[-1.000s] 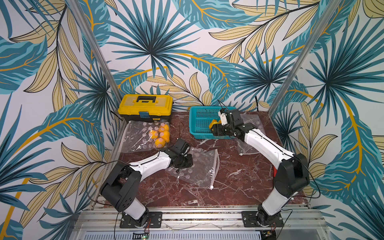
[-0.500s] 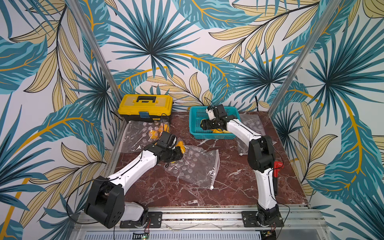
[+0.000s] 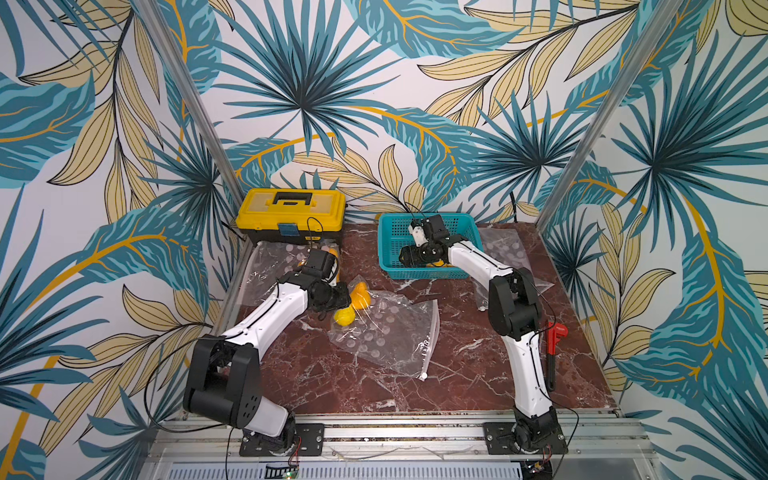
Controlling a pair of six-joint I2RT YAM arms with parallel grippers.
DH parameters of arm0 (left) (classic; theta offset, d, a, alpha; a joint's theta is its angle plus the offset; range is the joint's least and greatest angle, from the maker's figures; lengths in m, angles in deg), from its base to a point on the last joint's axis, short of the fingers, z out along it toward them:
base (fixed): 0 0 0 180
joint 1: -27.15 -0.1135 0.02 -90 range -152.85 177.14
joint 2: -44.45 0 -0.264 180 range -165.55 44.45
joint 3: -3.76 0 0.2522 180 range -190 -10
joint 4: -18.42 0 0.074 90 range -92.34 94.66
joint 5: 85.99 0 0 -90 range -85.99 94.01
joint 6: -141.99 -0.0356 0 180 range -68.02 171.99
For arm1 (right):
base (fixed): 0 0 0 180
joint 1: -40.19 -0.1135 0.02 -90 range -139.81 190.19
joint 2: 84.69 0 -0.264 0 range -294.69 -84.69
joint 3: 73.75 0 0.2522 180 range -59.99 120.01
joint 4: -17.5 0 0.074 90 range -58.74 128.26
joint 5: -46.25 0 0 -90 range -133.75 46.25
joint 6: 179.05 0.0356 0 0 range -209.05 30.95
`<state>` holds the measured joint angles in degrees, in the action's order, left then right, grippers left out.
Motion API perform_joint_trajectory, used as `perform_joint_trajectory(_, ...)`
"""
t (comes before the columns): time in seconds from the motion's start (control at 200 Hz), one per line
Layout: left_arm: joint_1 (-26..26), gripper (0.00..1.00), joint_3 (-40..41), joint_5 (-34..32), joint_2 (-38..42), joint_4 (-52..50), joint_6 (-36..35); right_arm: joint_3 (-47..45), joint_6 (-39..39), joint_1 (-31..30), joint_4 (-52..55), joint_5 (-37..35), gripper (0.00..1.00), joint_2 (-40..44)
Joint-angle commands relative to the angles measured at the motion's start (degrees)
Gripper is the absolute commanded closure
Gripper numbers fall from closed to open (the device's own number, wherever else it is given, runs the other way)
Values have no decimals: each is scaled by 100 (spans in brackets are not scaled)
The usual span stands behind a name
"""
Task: Open the zip-top bag and take out the pear
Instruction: Place the pear in the basket, then adjust the zipper food storage bag at the center of the board.
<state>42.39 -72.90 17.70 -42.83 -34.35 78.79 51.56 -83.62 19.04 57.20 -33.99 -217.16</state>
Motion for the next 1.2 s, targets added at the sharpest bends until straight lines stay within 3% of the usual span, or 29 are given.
perform_joint_trajectory(0.0, -32, 61, -228, 71, -275, -109, -304, -52, -130, -3, 174, 83, 14, 588)
perform_joint_trajectory(0.361, -40, 59, -440, 105, -776, -99, -491, -508, -128, -10, 272, 228, 15, 1192)
perform_joint_trajectory(0.856, -44, 59, -470, 55, -820, -99, -405, 78, 5, -12, 12, 243, 13, -40)
perform_joint_trajectory(1.197, 11, 61, -162, 310, -810, 8, -258, 21, -153, -11, 216, 70, 8, 426)
